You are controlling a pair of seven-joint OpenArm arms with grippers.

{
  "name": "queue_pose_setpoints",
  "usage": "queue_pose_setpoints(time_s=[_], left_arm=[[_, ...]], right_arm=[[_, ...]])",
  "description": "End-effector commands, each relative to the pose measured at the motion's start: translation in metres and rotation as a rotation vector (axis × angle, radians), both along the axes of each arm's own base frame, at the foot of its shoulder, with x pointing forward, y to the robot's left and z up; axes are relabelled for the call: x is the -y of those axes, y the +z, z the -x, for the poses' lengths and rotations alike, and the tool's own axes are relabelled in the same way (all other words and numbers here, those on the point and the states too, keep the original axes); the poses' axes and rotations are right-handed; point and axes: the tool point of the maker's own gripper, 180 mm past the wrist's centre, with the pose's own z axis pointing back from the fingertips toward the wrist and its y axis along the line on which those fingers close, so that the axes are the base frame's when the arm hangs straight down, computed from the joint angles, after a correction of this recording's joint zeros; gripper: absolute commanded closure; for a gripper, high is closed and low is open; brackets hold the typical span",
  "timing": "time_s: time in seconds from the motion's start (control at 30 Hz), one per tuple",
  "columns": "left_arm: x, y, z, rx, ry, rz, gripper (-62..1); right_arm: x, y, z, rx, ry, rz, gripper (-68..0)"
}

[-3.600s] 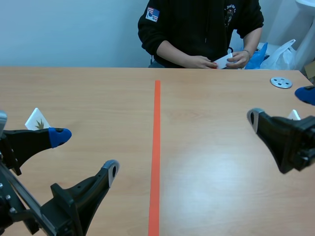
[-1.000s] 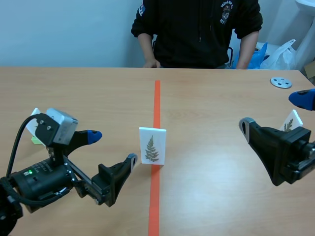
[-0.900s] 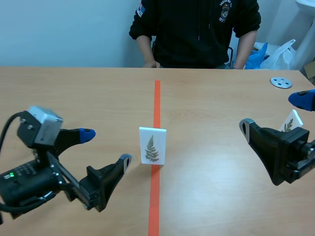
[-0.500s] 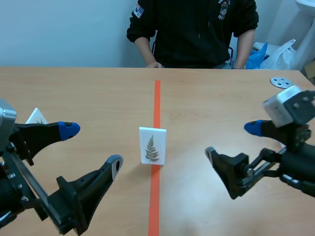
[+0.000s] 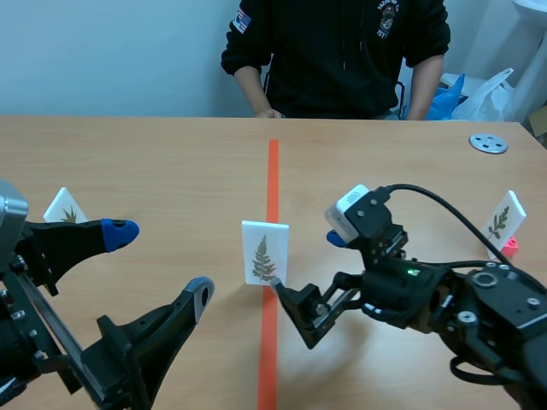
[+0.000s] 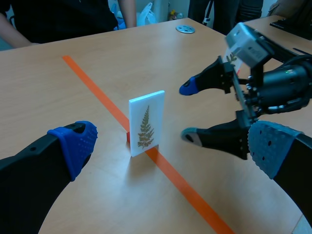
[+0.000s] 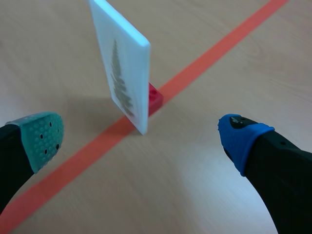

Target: Sort the leaf by its shape. The table is split by an orange tape line. A compound leaf with several leaflets goes to the left side, a simple leaf with one blade goes to the right side. Return to the home posture when a red brick is placed on the table.

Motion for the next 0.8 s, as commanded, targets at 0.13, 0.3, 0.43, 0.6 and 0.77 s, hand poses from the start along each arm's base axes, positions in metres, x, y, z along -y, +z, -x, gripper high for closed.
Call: queue_pose_setpoints(time_s=[0.13,0.3,0.43,0.6,0.77], left_arm=[[-0.003,0.007,-0.003,0.021,0.015,0.011,-62.3],[-0.007,0.007,-0.005,0.026,0.023,0.005,-62.3],[-0.009,0.008,-0.006,0.030,0.028,0.000,-62.3],[-0.010,0.008,-0.007,0.031,0.030,-0.002,-62.3],[-0.010,0.008,-0.007,0.031,0.030,-0.002,-62.3]], right_arm=[[-0.026,0.011,-0.019,0.056,0.020,-0.026,-67.9],[-0.047,0.003,-0.024,0.051,0.022,-0.027,-63.7],[-0.059,0.000,-0.023,0.060,0.027,-0.015,-54.6],[-0.069,-0.003,-0.014,0.057,0.066,-0.003,-46.4],[-0.070,-0.006,-0.012,0.056,0.073,0.006,-34.5]])
